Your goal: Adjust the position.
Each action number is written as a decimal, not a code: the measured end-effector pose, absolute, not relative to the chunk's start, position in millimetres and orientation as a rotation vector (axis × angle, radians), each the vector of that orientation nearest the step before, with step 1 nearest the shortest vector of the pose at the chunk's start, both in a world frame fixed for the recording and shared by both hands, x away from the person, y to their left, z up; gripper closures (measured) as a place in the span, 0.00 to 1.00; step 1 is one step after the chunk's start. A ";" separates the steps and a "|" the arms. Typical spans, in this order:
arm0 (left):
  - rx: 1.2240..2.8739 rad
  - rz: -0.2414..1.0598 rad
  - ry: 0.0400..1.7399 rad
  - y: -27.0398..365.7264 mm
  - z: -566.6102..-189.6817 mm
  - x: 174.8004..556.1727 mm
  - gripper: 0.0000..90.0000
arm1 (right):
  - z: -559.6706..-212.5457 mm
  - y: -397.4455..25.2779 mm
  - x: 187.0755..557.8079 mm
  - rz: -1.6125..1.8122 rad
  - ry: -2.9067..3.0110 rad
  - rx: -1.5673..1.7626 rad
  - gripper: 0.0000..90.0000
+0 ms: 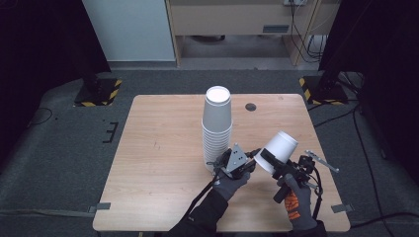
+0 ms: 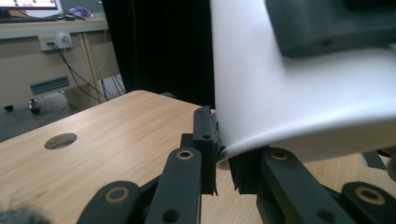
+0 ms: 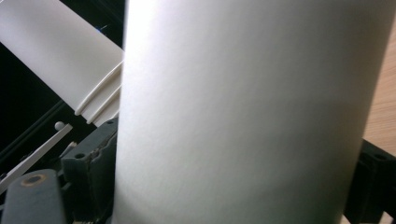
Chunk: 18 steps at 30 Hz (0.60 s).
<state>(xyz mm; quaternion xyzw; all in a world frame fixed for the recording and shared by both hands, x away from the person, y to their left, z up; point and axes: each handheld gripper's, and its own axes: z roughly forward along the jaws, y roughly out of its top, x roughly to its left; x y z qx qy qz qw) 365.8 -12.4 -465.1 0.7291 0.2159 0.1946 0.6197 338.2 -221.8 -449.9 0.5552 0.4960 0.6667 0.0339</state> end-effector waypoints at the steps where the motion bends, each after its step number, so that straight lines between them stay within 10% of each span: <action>1: 1.682 0.444 0.492 -12.6 -465.6 364.9 0.91 | -449.9 -221.8 338.2 2.051 1.526 1.708 0.13; 18: 1.647 0.458 0.503 -15.0 -466.4 365.0 0.88 | -451.5 -217.1 338.3 2.086 1.560 1.736 0.14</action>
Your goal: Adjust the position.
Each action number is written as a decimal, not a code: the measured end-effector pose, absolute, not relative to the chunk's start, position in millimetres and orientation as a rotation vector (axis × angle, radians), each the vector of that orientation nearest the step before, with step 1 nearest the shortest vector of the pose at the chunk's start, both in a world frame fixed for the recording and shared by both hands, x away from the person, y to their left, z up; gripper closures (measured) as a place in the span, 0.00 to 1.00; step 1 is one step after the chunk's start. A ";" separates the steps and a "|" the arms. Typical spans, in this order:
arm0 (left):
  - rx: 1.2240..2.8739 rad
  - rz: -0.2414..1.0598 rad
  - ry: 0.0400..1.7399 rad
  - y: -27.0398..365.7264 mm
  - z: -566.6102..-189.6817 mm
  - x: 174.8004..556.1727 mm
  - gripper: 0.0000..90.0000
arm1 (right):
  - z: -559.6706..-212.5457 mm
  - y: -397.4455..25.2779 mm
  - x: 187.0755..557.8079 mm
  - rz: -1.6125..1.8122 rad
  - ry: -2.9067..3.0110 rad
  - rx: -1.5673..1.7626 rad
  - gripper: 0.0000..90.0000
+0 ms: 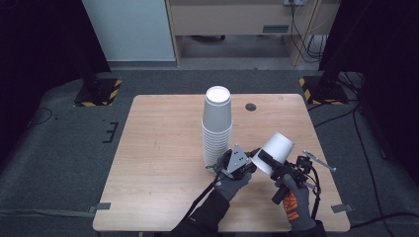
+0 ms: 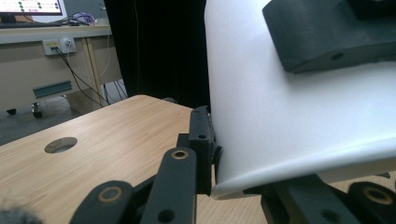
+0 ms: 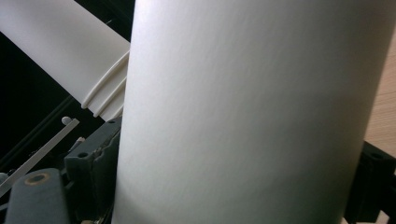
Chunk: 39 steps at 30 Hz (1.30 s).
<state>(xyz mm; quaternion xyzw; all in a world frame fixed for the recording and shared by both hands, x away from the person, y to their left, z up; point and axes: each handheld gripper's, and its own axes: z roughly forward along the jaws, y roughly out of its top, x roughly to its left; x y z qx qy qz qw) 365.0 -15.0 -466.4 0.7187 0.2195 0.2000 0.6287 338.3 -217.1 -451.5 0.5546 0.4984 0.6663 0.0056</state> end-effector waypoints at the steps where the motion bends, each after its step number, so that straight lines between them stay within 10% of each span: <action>1: 1.648 0.460 0.501 -14.7 -466.0 364.7 0.89 | -451.8 -217.8 338.6 2.089 1.559 1.736 0.14; 39: 1.747 0.411 0.437 14.0 -456.5 349.1 0.95 | -454.2 -233.7 344.8 1.983 1.478 1.661 0.07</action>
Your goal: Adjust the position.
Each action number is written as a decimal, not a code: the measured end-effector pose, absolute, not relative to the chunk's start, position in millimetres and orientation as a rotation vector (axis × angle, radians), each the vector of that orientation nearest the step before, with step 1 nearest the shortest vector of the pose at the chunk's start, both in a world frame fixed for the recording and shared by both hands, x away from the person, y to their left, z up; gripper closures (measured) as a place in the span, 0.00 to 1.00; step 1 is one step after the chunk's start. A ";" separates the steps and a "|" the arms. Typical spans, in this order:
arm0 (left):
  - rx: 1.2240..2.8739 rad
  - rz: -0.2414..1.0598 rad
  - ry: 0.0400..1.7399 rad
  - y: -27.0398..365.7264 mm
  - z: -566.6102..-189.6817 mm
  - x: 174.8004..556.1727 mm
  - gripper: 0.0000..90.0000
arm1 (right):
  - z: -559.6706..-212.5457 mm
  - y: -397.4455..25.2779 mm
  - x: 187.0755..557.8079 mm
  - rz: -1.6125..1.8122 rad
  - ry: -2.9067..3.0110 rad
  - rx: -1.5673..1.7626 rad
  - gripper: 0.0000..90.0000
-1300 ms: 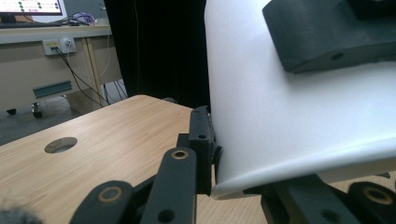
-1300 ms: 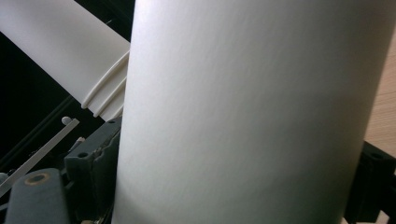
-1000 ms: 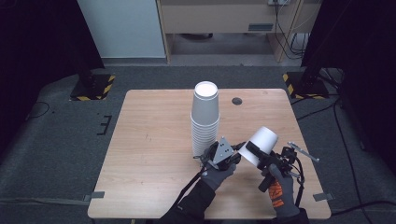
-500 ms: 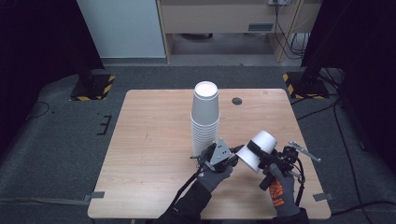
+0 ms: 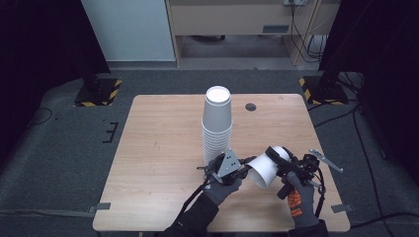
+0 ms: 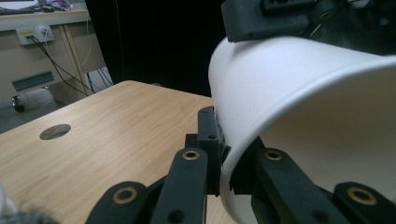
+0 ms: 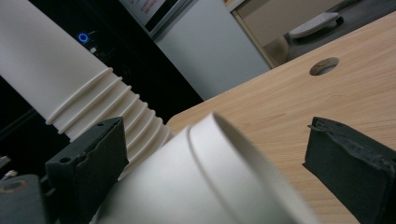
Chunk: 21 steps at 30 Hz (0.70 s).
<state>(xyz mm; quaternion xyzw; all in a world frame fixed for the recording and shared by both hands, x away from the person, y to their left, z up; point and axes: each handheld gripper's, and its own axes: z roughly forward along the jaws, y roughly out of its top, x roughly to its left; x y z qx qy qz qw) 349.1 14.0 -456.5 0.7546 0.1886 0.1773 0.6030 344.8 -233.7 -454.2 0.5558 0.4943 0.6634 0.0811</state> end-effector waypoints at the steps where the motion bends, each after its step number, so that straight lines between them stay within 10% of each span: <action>1: 1.748 0.410 0.436 15.2 -455.5 348.9 0.95 | -454.8 -234.9 345.2 1.975 1.477 1.659 0.07; 21: 1.797 0.395 0.428 68.1 -442.6 337.0 0.96 | -460.7 -251.1 353.2 1.757 1.496 1.601 0.10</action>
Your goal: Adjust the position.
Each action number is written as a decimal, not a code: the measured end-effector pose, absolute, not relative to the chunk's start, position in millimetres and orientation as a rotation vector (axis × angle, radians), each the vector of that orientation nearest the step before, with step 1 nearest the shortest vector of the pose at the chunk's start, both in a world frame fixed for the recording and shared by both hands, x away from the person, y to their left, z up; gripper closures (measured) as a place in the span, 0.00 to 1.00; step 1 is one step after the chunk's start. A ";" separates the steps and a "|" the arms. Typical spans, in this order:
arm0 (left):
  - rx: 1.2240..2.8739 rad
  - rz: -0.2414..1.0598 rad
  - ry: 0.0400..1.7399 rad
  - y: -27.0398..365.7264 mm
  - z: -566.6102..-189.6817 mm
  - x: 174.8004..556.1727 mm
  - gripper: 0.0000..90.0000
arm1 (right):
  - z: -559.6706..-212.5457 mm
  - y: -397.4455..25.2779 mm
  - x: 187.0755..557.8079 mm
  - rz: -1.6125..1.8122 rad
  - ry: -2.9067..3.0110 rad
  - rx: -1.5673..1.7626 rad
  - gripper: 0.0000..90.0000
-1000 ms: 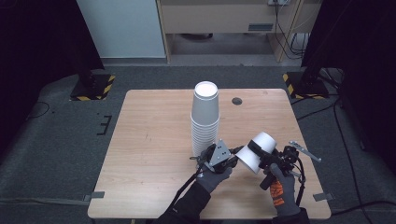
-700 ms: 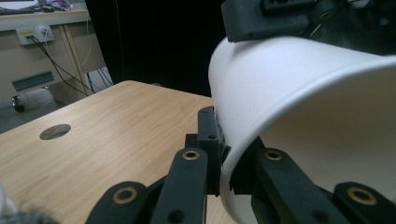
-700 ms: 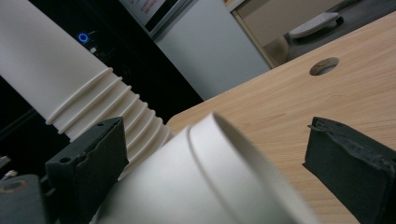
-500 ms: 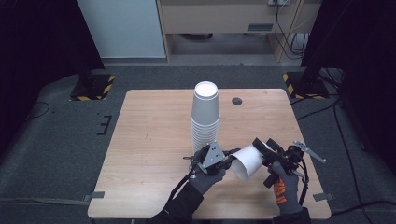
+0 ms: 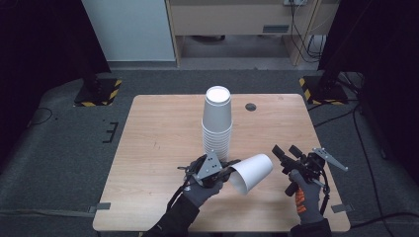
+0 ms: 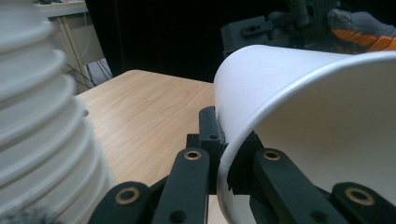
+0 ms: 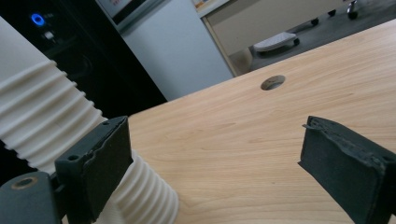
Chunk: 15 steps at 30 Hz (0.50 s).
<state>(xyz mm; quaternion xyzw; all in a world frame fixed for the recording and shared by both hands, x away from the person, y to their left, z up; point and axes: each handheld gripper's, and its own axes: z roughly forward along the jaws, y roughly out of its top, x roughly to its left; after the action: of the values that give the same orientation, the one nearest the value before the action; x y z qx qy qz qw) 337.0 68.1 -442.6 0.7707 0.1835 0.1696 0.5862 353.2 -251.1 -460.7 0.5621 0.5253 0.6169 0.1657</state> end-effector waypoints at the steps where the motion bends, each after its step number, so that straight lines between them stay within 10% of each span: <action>1: 1.797 0.398 0.434 72.2 -442.0 336.7 0.96 | -461.2 -251.0 353.5 1.736 1.508 1.595 0.10; 15: 1.794 0.397 0.510 124.2 -446.2 327.6 0.96 | -466.9 -252.1 355.8 1.529 1.643 1.493 0.10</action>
<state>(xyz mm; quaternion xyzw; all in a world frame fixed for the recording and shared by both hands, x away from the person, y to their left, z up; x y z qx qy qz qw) 327.6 124.2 -446.2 0.7673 0.2179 0.1697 0.5788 355.8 -252.1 -466.9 0.5403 0.5943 0.5532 0.2212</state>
